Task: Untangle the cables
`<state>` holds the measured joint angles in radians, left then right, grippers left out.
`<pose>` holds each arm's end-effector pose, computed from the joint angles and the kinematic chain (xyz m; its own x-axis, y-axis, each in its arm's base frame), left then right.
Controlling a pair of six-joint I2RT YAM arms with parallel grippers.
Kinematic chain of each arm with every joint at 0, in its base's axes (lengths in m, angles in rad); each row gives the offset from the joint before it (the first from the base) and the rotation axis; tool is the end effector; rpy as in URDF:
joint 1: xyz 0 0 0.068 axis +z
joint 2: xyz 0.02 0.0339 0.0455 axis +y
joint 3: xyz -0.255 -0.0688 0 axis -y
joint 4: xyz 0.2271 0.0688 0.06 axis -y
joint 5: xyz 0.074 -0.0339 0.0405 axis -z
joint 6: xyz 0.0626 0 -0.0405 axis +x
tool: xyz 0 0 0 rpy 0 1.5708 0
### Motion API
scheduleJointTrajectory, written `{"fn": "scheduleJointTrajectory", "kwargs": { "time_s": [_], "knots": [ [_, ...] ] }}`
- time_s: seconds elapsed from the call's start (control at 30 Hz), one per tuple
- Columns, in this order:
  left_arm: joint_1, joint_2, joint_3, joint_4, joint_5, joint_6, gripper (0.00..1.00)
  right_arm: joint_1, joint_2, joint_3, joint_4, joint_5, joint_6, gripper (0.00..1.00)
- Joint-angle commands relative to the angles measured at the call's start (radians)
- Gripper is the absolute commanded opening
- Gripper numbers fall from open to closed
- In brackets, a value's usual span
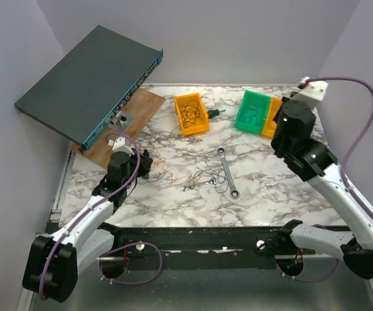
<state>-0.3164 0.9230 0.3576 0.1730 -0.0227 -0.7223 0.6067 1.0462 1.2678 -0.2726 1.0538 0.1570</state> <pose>0.2059 -0.0659 0.1936 -0.4651 -0.5432 -0.6990 -0.0218 0.7964 -0.6044 0.1998 0.0724 0.4373 0.0261 0.1122 -0.9933 0.4327 0.8945 0.1124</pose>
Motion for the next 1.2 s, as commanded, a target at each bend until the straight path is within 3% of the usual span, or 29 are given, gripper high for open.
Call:
{"fn": "scheduleJointTrajectory", "kwargs": {
  "time_s": [0.0,0.3,0.6,0.8,1.17],
  "knots": [
    [-0.016,0.013,0.047,0.046,0.178,0.098,0.0,-0.002,0.088,0.004,-0.072,-0.063,0.084,0.01],
    [-0.109,-0.071,-0.001,0.068,0.147,0.208,0.0,-0.003,0.182,0.127,0.1,-0.148,-0.024,0.01],
    [-0.133,-0.105,-0.061,0.154,0.124,0.251,0.0,-0.05,0.431,0.327,0.283,-0.153,-0.129,0.01],
    [-0.139,-0.1,-0.068,0.158,0.123,0.254,0.0,-0.162,0.617,0.495,0.194,-0.151,-0.096,0.01],
    [-0.142,-0.089,-0.072,0.186,0.142,0.262,0.0,-0.233,0.738,0.497,0.153,-0.211,-0.034,0.01]
  ]
}}
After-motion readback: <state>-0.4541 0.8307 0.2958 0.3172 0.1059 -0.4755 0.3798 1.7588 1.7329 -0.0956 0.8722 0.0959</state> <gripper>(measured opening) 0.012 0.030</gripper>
